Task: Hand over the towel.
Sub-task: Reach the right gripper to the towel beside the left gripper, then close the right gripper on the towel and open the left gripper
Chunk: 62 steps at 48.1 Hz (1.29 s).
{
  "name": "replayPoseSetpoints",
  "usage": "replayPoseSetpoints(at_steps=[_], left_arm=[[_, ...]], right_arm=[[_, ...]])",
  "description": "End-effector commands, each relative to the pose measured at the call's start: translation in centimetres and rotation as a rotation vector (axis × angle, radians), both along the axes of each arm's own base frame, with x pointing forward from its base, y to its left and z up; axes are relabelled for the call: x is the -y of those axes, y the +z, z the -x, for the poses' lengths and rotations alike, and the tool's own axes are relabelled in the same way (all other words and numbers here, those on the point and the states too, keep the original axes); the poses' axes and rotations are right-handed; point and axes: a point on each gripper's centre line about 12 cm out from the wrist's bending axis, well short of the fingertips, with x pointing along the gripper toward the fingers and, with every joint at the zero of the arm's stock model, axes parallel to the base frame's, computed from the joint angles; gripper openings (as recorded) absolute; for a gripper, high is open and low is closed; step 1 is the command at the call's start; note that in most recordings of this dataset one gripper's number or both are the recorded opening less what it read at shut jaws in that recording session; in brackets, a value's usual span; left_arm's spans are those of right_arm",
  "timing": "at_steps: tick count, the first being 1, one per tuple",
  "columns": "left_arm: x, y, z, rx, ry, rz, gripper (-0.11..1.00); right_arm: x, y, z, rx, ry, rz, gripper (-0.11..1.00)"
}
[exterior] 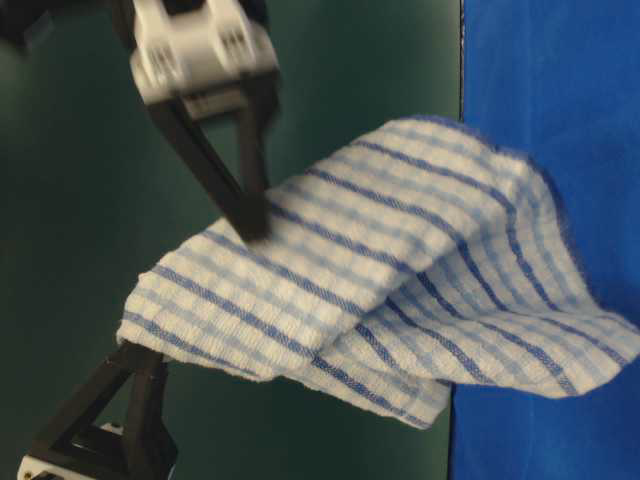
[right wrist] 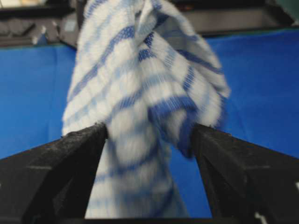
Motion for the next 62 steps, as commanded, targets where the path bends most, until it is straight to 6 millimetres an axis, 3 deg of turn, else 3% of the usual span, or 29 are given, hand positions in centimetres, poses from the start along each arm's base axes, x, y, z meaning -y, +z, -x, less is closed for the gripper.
replayPoseSetpoints(at_steps=[1, 9, 20, 23, 32, 40, 44, 55, 59, 62], left_arm=[[0.1, 0.8, -0.1, 0.026, -0.004, -0.004, 0.03], [0.1, 0.9, 0.1, 0.028, -0.002, -0.001, 0.03], [0.1, 0.8, 0.0, 0.025, -0.003, 0.001, 0.03], [0.1, 0.8, 0.0, 0.024, -0.003, 0.005, 0.03], [0.1, 0.7, -0.2, 0.02, -0.004, 0.004, 0.03], [0.0, 0.6, -0.2, 0.018, -0.001, 0.0, 0.04], [0.0, 0.7, -0.2, 0.026, 0.001, -0.001, 0.18], [0.1, 0.8, 1.5, 0.042, 0.002, 0.01, 0.8], [0.2, 0.9, 2.9, 0.056, 0.002, 0.009, 0.92], [0.4, 1.2, 4.2, 0.076, 0.001, 0.009, 0.93]], right_arm=[[0.1, 1.2, -2.0, 0.012, 0.004, 0.006, 0.73], [0.2, 0.8, -3.6, -0.028, 0.005, 0.002, 0.73], [0.3, 0.6, -3.6, -0.037, 0.004, -0.003, 0.69], [0.2, 0.6, -3.6, -0.037, 0.004, -0.002, 0.58], [0.2, 0.7, -3.5, -0.039, 0.005, 0.001, 0.09], [0.1, 0.5, -3.3, -0.046, 0.007, 0.0, 0.09], [0.1, 0.7, -2.9, -0.043, 0.009, 0.001, 0.09], [-0.2, 1.7, -0.1, -0.018, 0.007, -0.001, 0.09], [-0.3, 1.9, 1.7, -0.008, 0.005, -0.002, 0.09], [-0.5, 2.1, 3.1, 0.008, 0.005, -0.003, 0.09]])
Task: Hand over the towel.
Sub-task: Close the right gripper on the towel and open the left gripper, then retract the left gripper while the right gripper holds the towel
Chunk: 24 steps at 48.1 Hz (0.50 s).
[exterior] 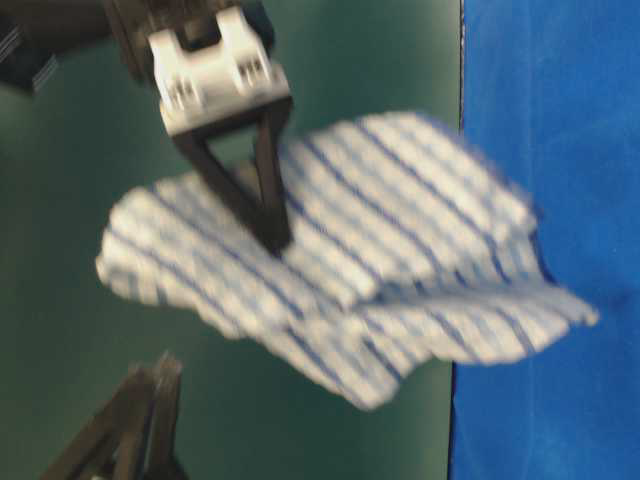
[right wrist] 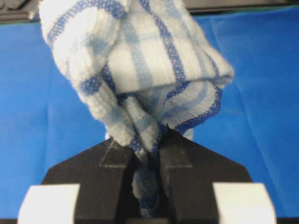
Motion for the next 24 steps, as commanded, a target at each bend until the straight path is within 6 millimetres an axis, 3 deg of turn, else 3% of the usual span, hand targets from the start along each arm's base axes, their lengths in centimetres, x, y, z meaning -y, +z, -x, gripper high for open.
replayPoseSetpoints(at_steps=[1, 15, 24], left_arm=[[0.1, 1.5, 1.6, 0.061, 0.0, -0.008, 0.93], [0.5, 1.6, 6.0, 0.128, -0.001, -0.013, 0.93], [0.6, 1.5, 6.8, 0.14, -0.001, -0.015, 0.93]], right_arm=[[-0.3, 1.9, 1.9, 0.072, 0.0, 0.001, 0.09], [-0.7, 3.6, 8.5, 0.176, -0.015, -0.019, 0.09], [-0.7, 3.3, 9.6, 0.185, -0.024, -0.032, 0.09]])
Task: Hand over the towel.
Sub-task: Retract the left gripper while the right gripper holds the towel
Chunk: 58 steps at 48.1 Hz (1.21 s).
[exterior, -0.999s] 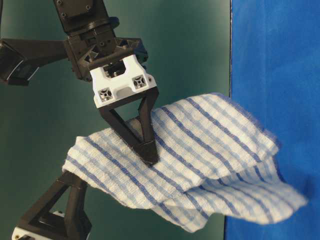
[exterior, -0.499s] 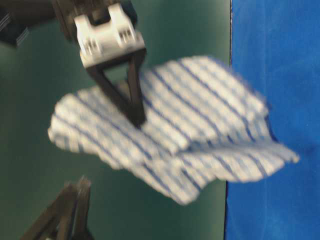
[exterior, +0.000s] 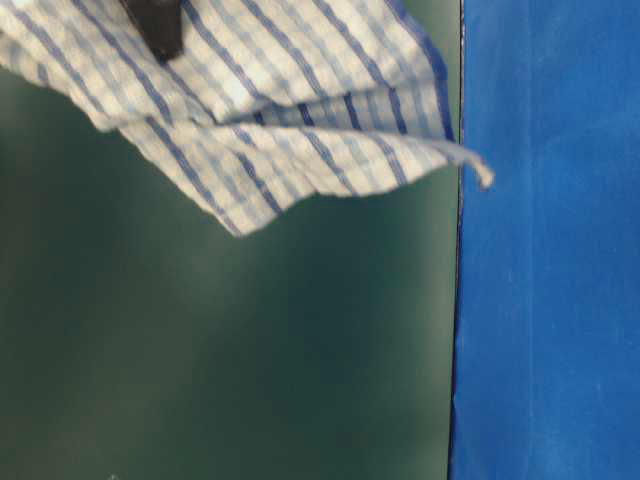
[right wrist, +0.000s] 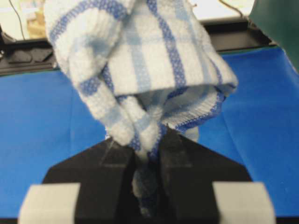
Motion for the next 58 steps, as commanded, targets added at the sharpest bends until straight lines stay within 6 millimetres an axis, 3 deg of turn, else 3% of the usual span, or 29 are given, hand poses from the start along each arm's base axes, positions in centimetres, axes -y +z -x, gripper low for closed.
replayPoseSetpoints(at_steps=[1, 12, 22, 31, 40, 49, 58], left_arm=[[0.0, 0.5, 0.0, 0.022, 0.001, 0.0, 0.93], [0.0, 0.6, 0.0, 0.022, 0.001, 0.0, 0.93], [0.0, 0.5, -0.1, 0.018, 0.002, -0.002, 0.93], [0.0, 0.4, -0.2, 0.014, 0.001, 0.0, 0.93], [0.0, 0.2, -0.2, 0.008, 0.001, 0.001, 0.93], [0.0, 0.1, -0.2, 0.005, 0.001, 0.001, 0.93], [-0.1, 0.0, -0.2, 0.003, 0.002, 0.0, 0.93]], right_arm=[[0.1, 0.4, -0.1, 0.018, -0.004, -0.008, 0.09], [0.3, 0.6, -1.1, 0.015, -0.011, -0.011, 0.09], [0.8, 0.1, -3.9, -0.105, -0.014, -0.024, 0.09], [2.1, -3.6, -8.1, -0.313, -0.033, -0.053, 0.09], [2.6, -9.0, -11.8, -0.536, -0.025, -0.071, 0.09], [2.8, -13.8, -13.2, -0.663, -0.023, -0.081, 0.09], [2.8, -16.8, -13.3, -0.736, -0.021, -0.09, 0.09]])
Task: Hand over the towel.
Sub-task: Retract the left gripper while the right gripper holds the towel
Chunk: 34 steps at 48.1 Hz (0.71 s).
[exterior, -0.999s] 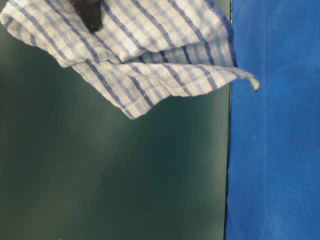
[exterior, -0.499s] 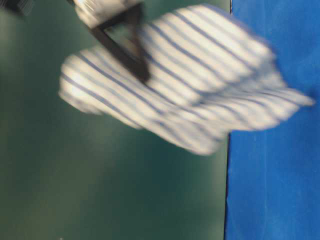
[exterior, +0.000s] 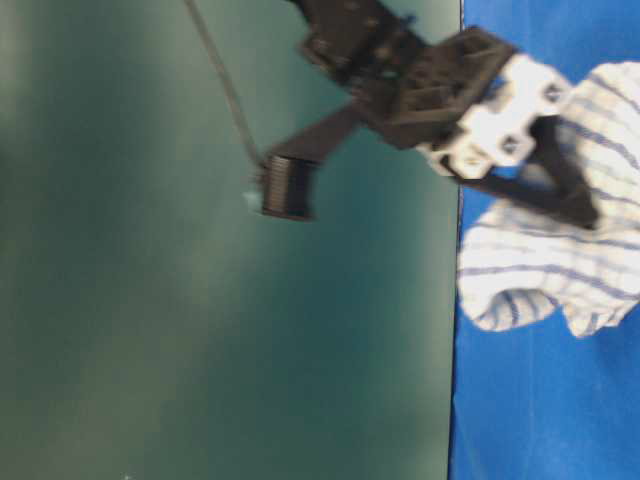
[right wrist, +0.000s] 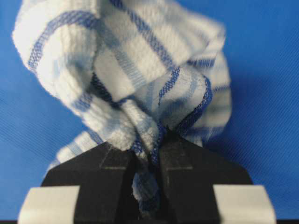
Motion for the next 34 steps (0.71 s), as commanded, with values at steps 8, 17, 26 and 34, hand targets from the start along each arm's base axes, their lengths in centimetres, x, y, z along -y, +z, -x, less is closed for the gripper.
replayPoseSetpoints(at_steps=[8, 17, 26, 34], left_arm=[[0.02, 0.45, -0.09, 0.017, -0.001, 0.0, 0.93], [-0.01, 0.39, -0.08, 0.016, 0.001, 0.002, 0.93], [0.03, 0.26, -0.06, 0.012, -0.001, 0.002, 0.93], [-0.01, 0.2, -0.05, 0.011, 0.001, 0.002, 0.93]], right_arm=[[0.21, 0.14, -0.62, 0.011, -0.003, 0.002, 0.09], [0.22, 0.12, -0.71, 0.008, -0.003, 0.001, 0.09], [0.21, 0.11, -0.71, 0.004, -0.009, -0.006, 0.1], [0.21, 0.25, -0.67, 0.007, -0.013, -0.009, 0.53]])
